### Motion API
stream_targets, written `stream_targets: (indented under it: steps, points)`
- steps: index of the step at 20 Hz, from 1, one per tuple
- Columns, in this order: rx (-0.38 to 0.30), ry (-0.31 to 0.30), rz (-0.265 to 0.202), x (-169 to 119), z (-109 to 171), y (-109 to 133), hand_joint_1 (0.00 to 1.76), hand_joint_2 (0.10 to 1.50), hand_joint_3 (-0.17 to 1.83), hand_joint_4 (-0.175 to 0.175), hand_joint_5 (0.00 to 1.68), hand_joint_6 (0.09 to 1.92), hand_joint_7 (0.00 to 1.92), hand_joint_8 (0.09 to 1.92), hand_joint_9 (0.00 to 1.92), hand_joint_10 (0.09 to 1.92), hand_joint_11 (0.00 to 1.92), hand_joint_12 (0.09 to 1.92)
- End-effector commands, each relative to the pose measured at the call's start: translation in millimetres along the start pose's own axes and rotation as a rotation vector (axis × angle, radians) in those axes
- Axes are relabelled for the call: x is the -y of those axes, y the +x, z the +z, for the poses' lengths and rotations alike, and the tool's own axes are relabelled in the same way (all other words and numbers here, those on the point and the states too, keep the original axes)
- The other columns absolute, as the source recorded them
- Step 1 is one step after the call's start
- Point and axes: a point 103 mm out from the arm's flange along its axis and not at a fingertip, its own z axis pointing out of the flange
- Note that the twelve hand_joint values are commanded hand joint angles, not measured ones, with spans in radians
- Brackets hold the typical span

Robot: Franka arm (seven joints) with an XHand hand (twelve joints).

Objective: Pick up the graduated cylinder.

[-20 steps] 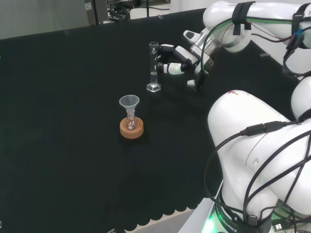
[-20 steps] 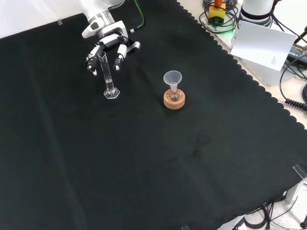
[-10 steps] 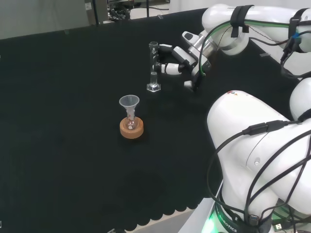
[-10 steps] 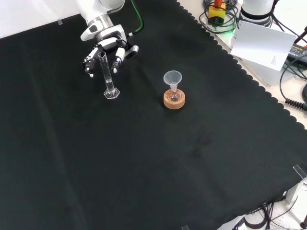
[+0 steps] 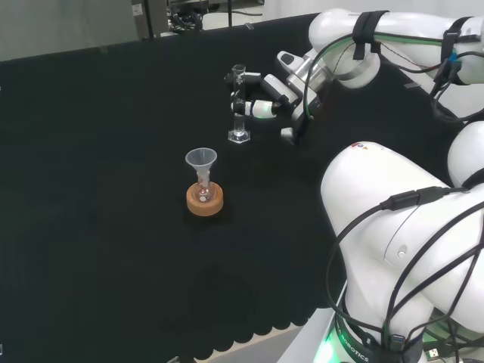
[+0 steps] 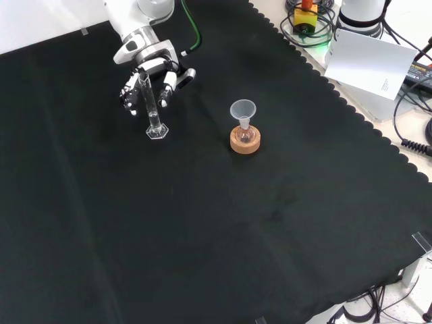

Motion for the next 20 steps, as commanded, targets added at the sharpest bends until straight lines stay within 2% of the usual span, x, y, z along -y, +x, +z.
stream_targets:
  steps: [1, 20]
  points:
    - [-0.015, -0.001, 0.002, 3, -1, -3, 1.0, 1.01, -0.17, -0.024, 0.6, 0.09, 0.55, 0.56, 0.76, 0.47, 0.47, 1.26]
    - [-0.058, 0.005, 0.002, 0, 13, -4, 1.01, 1.01, -0.17, -0.024, 0.6, 0.09, 0.56, 0.56, 0.8, 0.46, 0.53, 1.25]
